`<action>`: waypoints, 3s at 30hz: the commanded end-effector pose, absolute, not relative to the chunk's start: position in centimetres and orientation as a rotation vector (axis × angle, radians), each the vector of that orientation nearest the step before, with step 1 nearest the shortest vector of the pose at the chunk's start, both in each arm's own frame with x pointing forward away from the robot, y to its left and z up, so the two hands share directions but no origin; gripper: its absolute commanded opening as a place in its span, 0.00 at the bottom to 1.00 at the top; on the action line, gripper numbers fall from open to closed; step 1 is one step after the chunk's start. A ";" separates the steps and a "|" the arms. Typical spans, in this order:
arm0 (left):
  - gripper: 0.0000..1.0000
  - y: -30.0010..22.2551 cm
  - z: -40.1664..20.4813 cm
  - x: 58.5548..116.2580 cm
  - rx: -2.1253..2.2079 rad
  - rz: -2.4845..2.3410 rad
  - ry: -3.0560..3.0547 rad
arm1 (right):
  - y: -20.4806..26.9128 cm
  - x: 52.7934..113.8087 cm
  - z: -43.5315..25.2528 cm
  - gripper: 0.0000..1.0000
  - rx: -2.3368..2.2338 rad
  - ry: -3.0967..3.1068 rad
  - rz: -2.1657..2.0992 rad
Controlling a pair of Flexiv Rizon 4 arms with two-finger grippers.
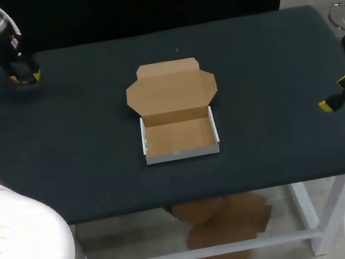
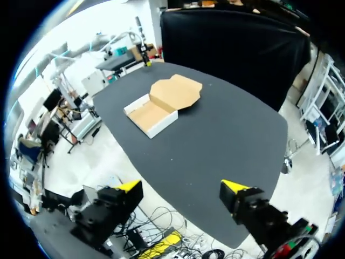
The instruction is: Assemble the packaging by folding the flat box into shape, placing the metal phone stand inside, and closing the box properly
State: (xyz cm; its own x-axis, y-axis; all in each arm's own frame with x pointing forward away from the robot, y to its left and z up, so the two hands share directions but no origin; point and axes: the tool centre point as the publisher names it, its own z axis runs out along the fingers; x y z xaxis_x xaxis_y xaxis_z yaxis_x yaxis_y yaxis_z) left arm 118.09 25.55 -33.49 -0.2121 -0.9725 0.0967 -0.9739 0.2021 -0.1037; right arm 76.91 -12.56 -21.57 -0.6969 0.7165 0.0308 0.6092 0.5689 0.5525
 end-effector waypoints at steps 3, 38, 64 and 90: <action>0.00 23.7 -31.2 113.2 2.004 0.345 -2.523 | -13.3 76.5 -21.9 1.00 0.856 2.633 1.008; 0.00 15.2 -27.0 103.7 1.834 0.403 -2.685 | -9.3 77.5 -27.1 1.00 0.421 2.854 0.982; 0.00 12.1 -27.3 102.2 1.779 0.387 -2.712 | -7.9 78.4 -29.6 1.00 0.359 2.876 0.870; 0.00 4.4 -25.9 95.7 1.749 0.409 -2.746 | -7.9 78.4 -29.6 1.00 0.359 2.876 0.870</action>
State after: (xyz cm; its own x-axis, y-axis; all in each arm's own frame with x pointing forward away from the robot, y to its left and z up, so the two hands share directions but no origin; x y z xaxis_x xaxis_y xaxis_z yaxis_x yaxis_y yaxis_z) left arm 96.87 5.04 -26.09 -0.4365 -0.8980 0.0550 -0.8724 0.4075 -0.2700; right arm 78.41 -7.78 -29.67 -0.9649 0.2594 -0.0415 0.1934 0.8084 0.5560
